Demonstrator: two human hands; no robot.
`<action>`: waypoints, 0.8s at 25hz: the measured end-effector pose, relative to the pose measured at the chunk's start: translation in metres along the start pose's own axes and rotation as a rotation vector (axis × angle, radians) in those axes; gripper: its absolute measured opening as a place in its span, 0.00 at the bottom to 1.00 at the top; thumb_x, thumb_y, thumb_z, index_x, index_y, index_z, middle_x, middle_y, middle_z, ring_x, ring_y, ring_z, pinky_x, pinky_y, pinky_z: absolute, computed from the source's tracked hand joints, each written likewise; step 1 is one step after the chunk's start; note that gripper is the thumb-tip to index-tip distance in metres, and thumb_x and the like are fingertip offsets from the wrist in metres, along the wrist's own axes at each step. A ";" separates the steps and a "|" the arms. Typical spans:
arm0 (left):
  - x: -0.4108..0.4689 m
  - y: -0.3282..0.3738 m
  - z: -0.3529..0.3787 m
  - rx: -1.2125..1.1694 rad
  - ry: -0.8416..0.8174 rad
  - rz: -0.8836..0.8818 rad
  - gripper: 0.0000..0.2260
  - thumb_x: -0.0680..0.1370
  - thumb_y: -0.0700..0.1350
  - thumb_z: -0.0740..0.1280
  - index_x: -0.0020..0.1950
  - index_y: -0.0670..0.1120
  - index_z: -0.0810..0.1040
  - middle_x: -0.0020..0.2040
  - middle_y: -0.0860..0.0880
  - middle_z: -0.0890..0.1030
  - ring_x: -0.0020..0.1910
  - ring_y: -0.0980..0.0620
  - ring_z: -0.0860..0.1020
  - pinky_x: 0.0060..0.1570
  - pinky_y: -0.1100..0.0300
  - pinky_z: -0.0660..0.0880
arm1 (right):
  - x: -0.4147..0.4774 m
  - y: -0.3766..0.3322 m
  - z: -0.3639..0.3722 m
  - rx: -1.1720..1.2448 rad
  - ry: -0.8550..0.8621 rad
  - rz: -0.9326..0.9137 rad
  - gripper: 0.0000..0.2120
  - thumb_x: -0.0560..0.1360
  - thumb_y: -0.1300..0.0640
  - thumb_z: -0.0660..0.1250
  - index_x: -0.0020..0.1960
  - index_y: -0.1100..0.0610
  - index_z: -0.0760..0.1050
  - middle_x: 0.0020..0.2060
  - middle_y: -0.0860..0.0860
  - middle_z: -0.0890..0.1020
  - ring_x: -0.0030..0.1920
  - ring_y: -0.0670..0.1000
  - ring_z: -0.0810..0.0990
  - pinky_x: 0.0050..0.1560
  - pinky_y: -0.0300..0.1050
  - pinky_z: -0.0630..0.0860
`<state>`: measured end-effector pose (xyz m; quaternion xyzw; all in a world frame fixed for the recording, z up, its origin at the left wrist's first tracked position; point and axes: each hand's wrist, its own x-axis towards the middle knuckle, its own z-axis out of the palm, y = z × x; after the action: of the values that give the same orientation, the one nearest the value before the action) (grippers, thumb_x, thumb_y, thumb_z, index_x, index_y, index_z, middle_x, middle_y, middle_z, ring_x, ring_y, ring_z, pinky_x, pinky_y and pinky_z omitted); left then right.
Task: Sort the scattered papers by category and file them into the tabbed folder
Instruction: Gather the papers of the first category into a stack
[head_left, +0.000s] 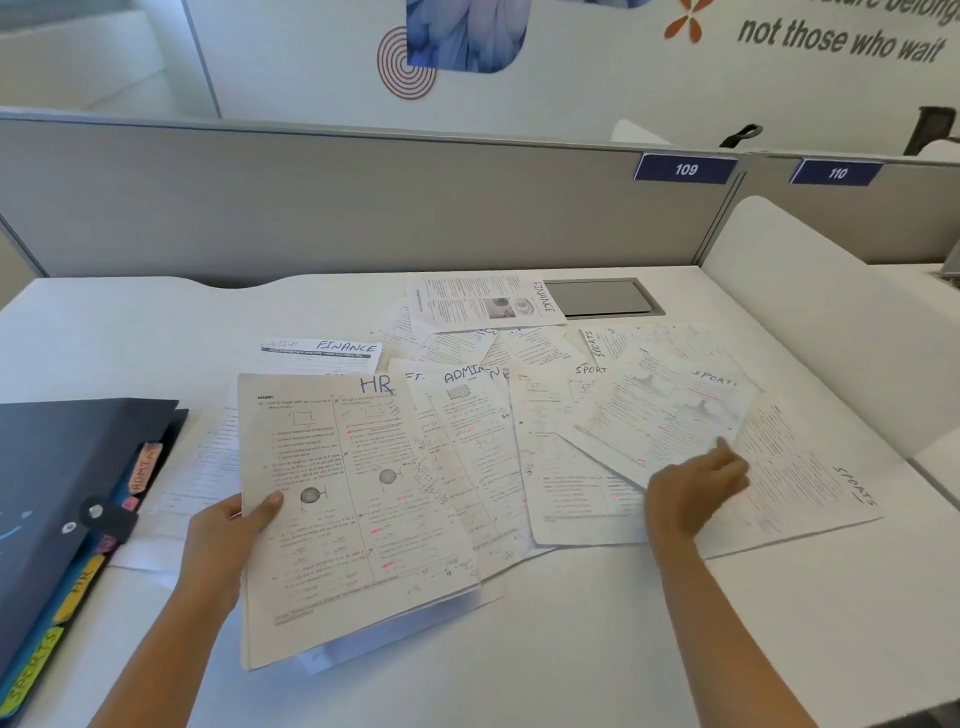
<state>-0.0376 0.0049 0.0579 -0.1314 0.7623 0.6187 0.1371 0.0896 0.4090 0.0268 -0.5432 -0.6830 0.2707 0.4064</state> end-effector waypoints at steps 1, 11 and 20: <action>0.000 0.000 0.000 0.000 0.000 -0.003 0.05 0.77 0.40 0.67 0.41 0.45 0.78 0.41 0.44 0.81 0.38 0.42 0.79 0.44 0.48 0.76 | -0.019 -0.002 0.006 -0.069 -0.061 -0.165 0.22 0.74 0.73 0.58 0.68 0.68 0.64 0.60 0.66 0.69 0.61 0.63 0.67 0.62 0.55 0.72; -0.003 -0.003 -0.001 -0.045 0.008 -0.022 0.02 0.77 0.40 0.67 0.45 0.44 0.79 0.42 0.45 0.82 0.41 0.42 0.80 0.47 0.45 0.77 | -0.040 0.025 0.038 -0.470 -0.734 -0.679 0.36 0.77 0.37 0.40 0.76 0.58 0.55 0.76 0.52 0.57 0.77 0.52 0.53 0.75 0.48 0.45; -0.004 -0.005 0.002 -0.077 -0.013 -0.069 0.05 0.77 0.40 0.67 0.52 0.40 0.78 0.45 0.42 0.81 0.44 0.39 0.79 0.48 0.45 0.76 | -0.085 -0.031 0.023 -0.426 -0.637 -0.341 0.25 0.72 0.47 0.70 0.60 0.63 0.72 0.54 0.58 0.75 0.55 0.60 0.74 0.55 0.51 0.71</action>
<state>-0.0323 0.0063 0.0546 -0.1588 0.7320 0.6434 0.1583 0.0607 0.3204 0.0174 -0.3837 -0.8953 0.2067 0.0924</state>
